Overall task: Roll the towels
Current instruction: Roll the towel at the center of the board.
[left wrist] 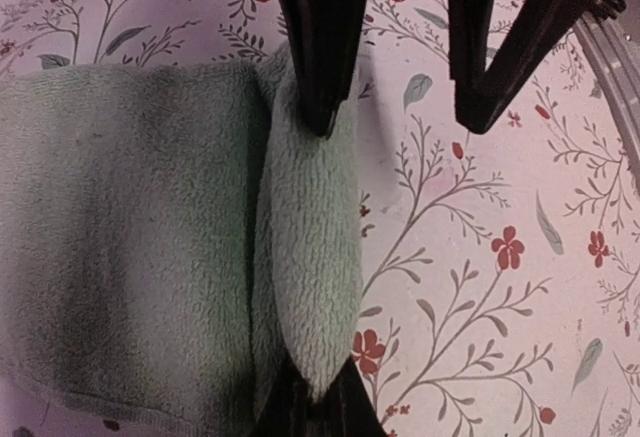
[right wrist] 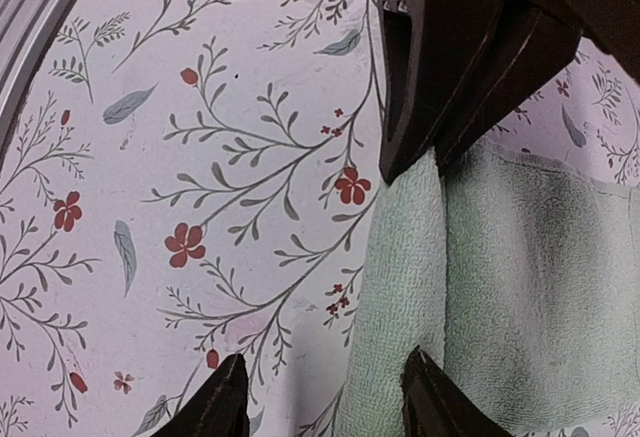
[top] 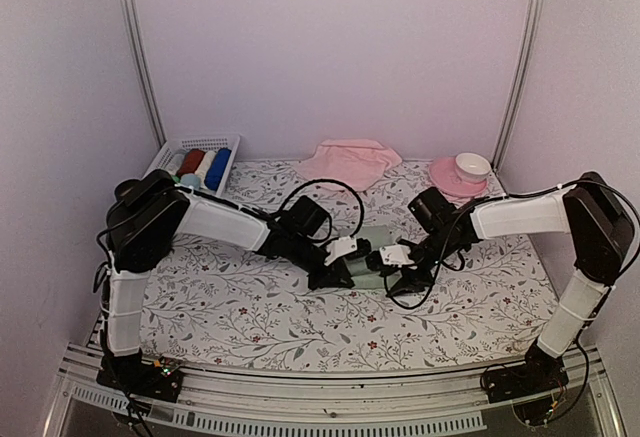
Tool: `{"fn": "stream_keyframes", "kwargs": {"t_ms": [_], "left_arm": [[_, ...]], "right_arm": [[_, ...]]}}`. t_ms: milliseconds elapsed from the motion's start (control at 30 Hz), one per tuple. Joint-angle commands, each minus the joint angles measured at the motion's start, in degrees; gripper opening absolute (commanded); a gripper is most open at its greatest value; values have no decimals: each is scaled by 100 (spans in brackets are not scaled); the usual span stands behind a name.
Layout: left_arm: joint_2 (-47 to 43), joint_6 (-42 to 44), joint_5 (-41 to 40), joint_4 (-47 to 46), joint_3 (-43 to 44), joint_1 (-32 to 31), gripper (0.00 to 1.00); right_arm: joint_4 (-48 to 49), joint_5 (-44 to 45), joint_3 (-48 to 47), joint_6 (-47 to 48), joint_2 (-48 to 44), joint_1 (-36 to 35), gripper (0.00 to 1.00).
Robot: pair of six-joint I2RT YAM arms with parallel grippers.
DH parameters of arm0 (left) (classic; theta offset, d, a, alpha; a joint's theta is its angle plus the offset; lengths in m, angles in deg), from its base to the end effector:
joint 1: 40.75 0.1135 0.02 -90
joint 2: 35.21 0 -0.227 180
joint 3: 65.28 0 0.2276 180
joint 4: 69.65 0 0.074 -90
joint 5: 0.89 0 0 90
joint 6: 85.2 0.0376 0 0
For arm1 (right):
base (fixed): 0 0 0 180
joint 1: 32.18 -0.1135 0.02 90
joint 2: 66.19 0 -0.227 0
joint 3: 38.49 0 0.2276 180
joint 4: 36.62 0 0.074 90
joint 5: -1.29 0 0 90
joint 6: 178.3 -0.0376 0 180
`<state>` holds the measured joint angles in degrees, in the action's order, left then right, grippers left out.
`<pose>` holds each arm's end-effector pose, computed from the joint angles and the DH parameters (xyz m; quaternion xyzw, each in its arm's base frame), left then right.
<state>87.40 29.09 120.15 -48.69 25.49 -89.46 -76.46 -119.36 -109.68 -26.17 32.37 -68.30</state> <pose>0.2493 -0.3133 0.1000 0.6118 0.6833 -0.3129 0.2467 0.2287 0.1906 0.1353 -0.7490 0.5792 0.2096 0.2440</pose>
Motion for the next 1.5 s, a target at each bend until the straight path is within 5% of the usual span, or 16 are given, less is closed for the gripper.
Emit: {"fn": "stream_keyframes", "kwargs": {"t_ms": [0,333,633,867,1233,1467], "left_arm": [[229,-83,77,466,19,93,0],[279,-91,155,555,81,115,0],[300,-120,270,581,98,183,0],[343,-109,295,653,143,178,0],[371,-126,343,657,151,206,0],[378,-116,366,662,155,221,0]], "right_arm": [[280,256,41,-198,78,-49,52],[399,568,78,-245,216,-108,51],[471,964,73,-211,410,-335,40],[647,931,171,-299,58,-336,52],[207,158,209,-12,-425,-293,54],[252,470,151,-26,-105,-293,53]]}}
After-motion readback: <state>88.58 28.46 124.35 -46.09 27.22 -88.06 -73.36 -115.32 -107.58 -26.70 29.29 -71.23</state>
